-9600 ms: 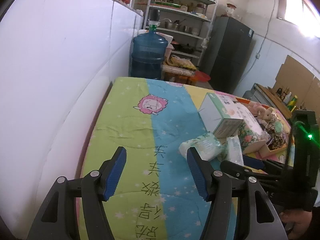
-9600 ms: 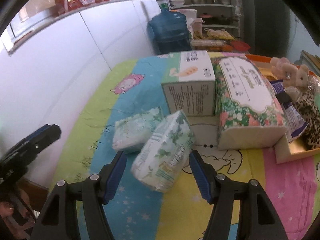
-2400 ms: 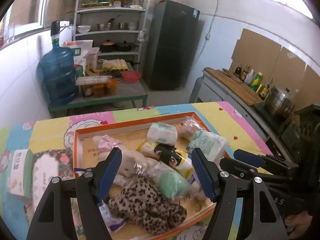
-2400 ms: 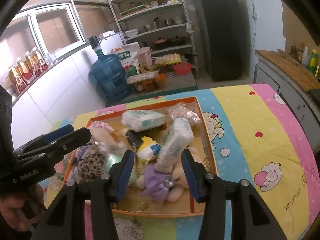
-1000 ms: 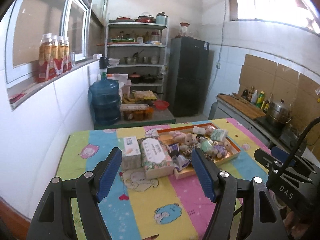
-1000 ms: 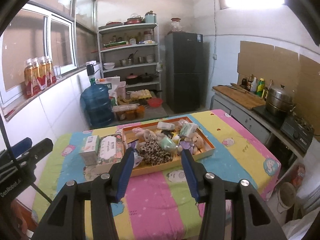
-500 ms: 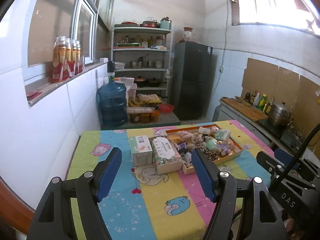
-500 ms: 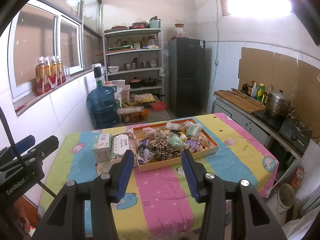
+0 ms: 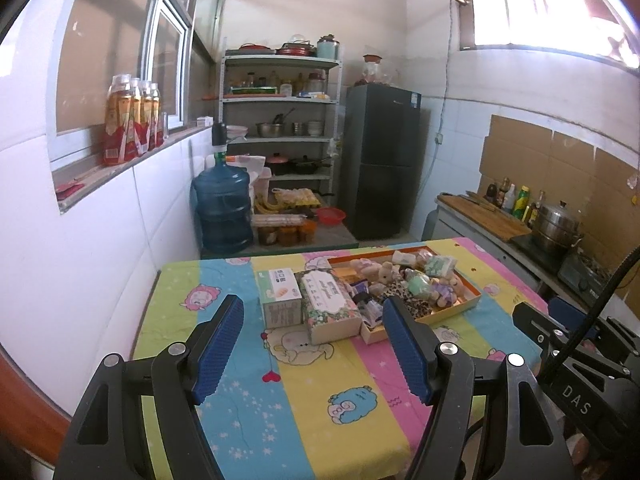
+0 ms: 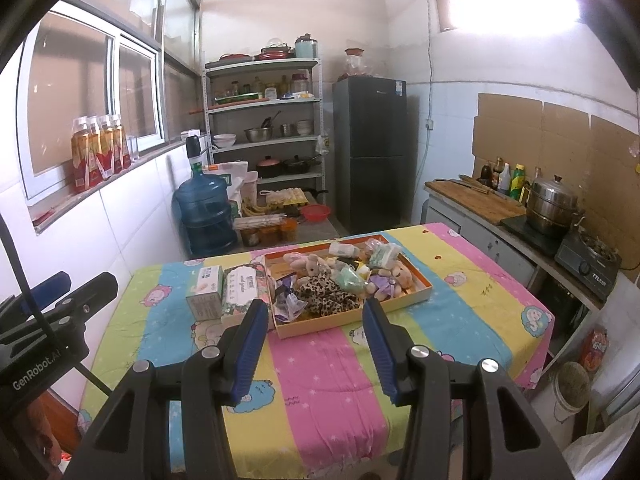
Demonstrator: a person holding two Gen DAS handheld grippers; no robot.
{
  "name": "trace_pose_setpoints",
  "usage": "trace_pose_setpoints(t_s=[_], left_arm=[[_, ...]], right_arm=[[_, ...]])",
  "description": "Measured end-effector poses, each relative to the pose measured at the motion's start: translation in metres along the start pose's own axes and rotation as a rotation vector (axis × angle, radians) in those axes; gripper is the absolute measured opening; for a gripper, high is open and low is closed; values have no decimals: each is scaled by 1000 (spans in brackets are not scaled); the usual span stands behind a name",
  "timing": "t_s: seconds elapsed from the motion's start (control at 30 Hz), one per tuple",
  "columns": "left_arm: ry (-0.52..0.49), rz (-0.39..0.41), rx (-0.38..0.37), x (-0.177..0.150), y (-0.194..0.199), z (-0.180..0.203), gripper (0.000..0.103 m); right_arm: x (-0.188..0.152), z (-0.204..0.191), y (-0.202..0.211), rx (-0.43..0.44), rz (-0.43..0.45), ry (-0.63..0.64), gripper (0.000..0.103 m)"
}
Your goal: Organize soft objects
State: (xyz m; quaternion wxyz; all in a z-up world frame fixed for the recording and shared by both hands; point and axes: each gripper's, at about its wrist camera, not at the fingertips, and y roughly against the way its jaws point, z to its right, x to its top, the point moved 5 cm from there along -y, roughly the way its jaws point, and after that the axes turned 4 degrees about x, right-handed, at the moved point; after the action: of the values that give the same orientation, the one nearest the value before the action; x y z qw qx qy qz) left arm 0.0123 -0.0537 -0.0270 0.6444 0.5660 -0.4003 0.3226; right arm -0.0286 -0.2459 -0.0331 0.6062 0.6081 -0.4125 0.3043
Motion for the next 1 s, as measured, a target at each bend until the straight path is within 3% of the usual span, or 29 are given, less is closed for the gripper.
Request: trace_pose_setpoints(t_s=[1.0], left_arm=[[10, -19, 11, -9, 7, 1, 74]], right_arm=[[-10, 0, 6, 12, -10, 0, 49]])
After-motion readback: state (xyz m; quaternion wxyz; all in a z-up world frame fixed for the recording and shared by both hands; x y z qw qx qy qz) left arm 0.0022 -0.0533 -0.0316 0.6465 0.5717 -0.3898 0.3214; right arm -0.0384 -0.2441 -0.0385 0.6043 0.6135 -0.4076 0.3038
